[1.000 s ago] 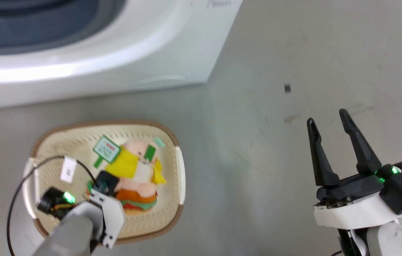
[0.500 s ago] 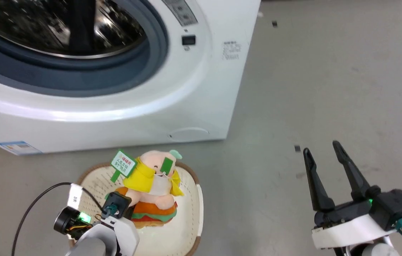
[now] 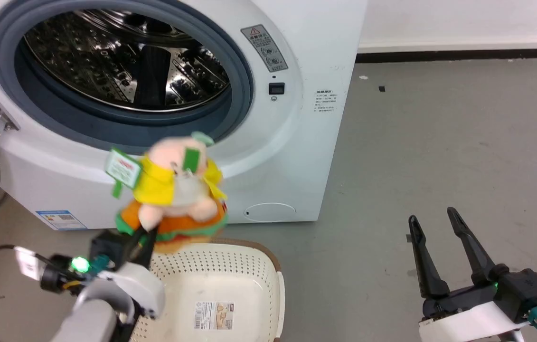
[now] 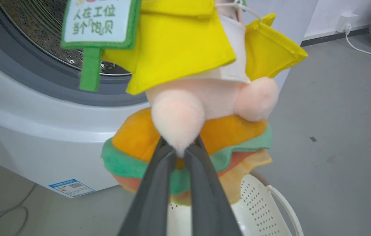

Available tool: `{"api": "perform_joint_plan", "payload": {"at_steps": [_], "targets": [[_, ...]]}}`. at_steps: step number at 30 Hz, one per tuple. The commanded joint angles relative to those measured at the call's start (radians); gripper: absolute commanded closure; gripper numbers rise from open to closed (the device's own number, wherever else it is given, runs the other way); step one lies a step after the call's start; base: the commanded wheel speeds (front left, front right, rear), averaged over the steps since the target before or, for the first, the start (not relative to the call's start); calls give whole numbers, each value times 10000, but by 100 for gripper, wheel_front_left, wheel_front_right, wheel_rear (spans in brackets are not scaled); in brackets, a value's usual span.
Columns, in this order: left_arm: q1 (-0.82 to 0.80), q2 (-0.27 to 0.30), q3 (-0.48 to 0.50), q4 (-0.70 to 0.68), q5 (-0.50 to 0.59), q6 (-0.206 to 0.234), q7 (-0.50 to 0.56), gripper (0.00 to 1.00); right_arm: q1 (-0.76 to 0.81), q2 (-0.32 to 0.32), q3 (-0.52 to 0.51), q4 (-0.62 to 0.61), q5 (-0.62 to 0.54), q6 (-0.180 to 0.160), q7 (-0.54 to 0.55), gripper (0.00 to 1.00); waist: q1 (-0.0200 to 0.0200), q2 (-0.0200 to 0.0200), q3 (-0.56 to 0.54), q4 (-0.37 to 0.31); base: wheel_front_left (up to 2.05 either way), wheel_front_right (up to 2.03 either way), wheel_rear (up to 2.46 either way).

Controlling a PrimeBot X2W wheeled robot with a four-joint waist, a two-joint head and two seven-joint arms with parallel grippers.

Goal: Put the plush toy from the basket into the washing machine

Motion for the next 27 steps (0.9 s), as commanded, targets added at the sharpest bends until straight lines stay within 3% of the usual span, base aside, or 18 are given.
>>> {"api": "perform_joint_plan", "payload": {"at_steps": [1, 5, 12, 27], "targets": [[69, 127, 199, -376, -100, 64, -54, 100, 127, -1, 11, -69, -12, 6, -39, 0, 3, 0, 121, -30, 0, 0, 0], [-322, 831, 821, -1602, -310, 238, 212, 100, -64, -1, 134, -322, -102, 6, -11, 0, 3, 0, 784, -259, 0, 0, 0], [-1489, 1858, 1527, -2394, -509, 133, 810, 100, -487, -1, 183, -913, -148, 6, 2, 0, 3, 0, 1989, -660, 0, 0, 0], [-6297, 4291, 1900, -1397, -396, -1062, 3393, 100, -1018, -1, 275, -1943, -25, 6, -39, 0, 3, 0, 5205, -1988, 0, 0, 0]]}}
